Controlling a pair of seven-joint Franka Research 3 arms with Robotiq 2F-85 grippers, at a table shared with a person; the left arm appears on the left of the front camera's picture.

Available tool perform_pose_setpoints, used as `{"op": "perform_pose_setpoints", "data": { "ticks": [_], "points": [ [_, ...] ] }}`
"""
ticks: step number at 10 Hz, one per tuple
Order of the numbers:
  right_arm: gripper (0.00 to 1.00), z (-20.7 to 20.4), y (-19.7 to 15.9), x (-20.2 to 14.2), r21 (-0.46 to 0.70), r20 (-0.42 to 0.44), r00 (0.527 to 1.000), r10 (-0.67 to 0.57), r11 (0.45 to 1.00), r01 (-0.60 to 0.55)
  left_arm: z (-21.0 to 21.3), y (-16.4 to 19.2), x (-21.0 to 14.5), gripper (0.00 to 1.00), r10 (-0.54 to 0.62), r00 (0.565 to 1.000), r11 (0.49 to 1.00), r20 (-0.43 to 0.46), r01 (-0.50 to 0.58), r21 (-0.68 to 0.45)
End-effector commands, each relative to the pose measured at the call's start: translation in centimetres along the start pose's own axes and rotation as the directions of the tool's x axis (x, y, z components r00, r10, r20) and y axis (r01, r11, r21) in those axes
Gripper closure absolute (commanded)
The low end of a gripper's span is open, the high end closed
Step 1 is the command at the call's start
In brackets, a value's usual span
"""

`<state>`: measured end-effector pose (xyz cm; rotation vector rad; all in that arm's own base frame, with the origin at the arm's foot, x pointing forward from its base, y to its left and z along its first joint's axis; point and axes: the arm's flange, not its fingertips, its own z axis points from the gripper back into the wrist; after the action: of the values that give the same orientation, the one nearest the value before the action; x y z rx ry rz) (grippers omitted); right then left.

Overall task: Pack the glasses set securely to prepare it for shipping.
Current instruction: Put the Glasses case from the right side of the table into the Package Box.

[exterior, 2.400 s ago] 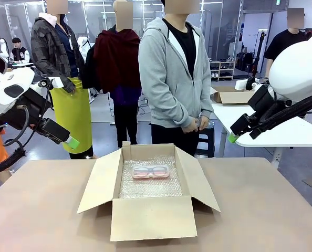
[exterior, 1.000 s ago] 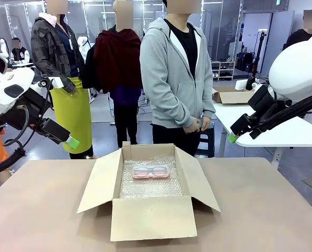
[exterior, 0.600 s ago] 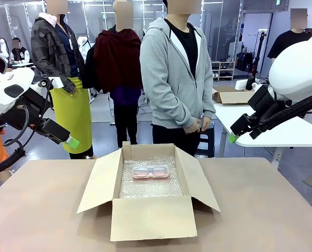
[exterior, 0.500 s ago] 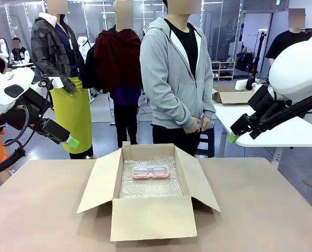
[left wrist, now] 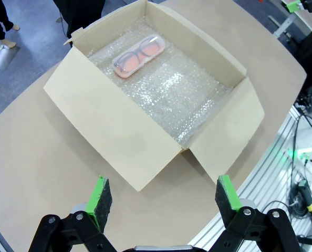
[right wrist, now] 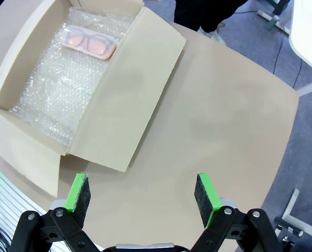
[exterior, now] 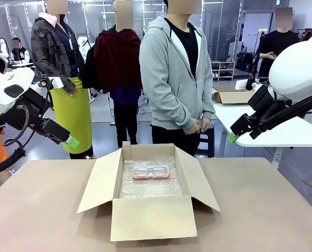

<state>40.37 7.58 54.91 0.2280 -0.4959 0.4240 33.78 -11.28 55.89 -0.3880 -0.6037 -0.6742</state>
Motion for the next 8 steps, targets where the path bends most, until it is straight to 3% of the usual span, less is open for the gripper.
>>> {"op": "perform_pose_setpoints", "data": {
  "ticks": [1,8],
  "points": [
    [0.00,0.07,0.08,0.31,0.000,-0.012,1.000,-0.006,1.000,0.006,0.09,0.19,-0.04,0.00,-0.012,1.000,1.000,0.013,0.012,-0.016],
    [0.00,0.07,0.08,0.31,0.000,-0.012,1.000,-0.006,1.000,0.006,0.09,0.19,-0.04,0.00,-0.012,1.000,1.000,0.013,0.012,-0.016]
  ]
}}
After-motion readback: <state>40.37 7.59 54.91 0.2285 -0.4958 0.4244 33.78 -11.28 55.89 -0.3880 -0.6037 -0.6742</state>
